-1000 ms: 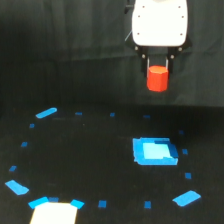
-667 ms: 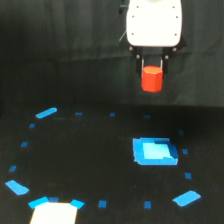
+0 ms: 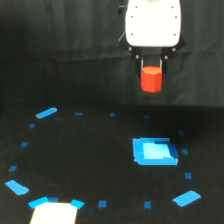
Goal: Pick up the red object from the table
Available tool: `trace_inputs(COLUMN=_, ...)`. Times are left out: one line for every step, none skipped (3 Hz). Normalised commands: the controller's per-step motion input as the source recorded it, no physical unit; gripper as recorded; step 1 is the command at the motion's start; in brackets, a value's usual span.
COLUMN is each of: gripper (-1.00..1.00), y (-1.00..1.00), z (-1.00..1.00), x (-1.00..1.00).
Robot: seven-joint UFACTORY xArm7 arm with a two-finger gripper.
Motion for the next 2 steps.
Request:
trace_inputs(gripper=-1.0, y=0.09, z=0.75, x=0.07)
trace_inputs(gripper=-1.0, y=-0.02, z=0.46, x=0.2)
